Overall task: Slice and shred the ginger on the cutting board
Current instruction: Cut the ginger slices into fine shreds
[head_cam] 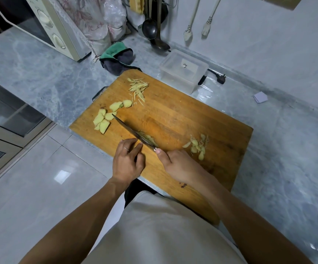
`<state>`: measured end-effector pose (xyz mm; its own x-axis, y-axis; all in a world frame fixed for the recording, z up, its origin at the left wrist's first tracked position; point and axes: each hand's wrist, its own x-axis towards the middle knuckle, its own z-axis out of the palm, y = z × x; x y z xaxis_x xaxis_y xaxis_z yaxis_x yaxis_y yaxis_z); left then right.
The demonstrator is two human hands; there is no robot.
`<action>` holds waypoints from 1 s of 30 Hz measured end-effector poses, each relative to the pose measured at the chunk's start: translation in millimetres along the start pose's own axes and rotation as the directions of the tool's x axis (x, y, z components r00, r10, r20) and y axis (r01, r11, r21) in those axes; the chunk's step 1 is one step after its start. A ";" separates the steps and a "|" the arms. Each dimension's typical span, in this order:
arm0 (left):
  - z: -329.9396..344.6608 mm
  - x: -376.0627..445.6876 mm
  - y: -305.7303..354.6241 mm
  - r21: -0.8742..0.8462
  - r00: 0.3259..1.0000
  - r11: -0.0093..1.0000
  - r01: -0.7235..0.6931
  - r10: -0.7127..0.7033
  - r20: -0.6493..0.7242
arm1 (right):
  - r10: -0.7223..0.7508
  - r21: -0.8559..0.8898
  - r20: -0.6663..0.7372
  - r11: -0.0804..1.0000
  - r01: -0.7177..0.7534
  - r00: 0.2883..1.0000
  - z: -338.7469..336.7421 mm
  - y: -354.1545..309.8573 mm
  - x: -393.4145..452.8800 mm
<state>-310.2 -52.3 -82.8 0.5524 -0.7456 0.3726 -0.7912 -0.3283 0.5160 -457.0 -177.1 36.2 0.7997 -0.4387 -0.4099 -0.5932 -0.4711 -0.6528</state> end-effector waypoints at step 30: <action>-69.7 76.3 29.5 -0.086 0.749 0.992 0.088 -0.010 0.662 | -0.339 -0.661 -0.133 0.730 0.171 0.931 -3.5 13.5 -32.8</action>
<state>-273.1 -78.5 14.7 0.2479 -0.9395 -0.2363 -0.7138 -0.3421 0.6112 -491.5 -171.7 43.1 0.9333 -0.3510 -0.0758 -0.3582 -0.9251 -0.1258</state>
